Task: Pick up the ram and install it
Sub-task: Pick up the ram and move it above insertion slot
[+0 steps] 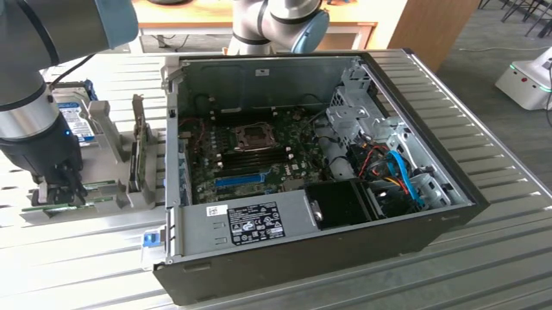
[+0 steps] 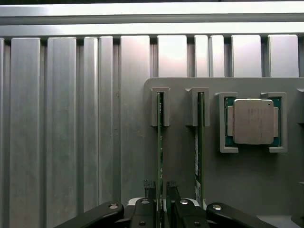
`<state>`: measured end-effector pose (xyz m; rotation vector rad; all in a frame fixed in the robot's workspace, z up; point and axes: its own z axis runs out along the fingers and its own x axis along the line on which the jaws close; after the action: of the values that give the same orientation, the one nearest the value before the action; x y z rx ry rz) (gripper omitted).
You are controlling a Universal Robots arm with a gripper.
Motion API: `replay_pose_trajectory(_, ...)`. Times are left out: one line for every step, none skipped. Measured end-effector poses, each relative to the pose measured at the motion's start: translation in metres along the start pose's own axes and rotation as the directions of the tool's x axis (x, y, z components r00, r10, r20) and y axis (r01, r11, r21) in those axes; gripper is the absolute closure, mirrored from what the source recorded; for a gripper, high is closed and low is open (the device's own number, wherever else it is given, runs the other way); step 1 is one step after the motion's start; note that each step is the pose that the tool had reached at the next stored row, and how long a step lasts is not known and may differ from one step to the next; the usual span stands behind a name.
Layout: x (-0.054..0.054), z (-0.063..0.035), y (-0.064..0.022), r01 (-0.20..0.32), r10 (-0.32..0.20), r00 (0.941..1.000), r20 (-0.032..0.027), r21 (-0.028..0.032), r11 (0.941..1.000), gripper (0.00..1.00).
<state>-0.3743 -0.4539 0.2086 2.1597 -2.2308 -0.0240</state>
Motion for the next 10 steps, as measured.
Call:
replay_pose_trajectory(0.0,0.0,0.0,0.0,0.0,1.0,-0.0001,-0.0001,1.0,0.77)
replay_pose_trajectory(0.0,0.0001,0.0,0.0,0.0,1.0,0.0,0.0,1.0,0.77)
replay_pose_trajectory(0.0,0.0001,0.0,0.0,0.0,1.0,0.0001,0.0001,1.0,0.77)
replay_pose_trajectory(0.0,0.0001,0.0,0.0,0.0,1.0,0.0001,0.0001,1.0,0.77)
replay_pose_trajectory(-0.0001,0.0002,-0.0001,0.0,0.0,1.0,0.0001,0.0002,1.0,0.77)
replay_pose_trajectory(-0.0002,0.0003,-0.0001,0.0,0.0,1.0,0.0003,0.0003,1.0,0.77)
replay_pose_trajectory(-0.0004,0.0005,-0.0002,0.0,0.0,1.0,0.0003,0.0004,1.0,0.77)
replay_pose_trajectory(-0.0006,0.0005,-0.0001,0.0,0.0,1.0,0.0002,0.0002,1.0,0.77)
replay_pose_trajectory(-0.0007,0.0005,0.0,0.0,0.0,1.0,0.0001,0.0001,1.0,0.77)
replay_pose_trajectory(-0.0008,0.0005,0.0,0.0,0.0,1.0,0.0,0.0,1.0,0.77)
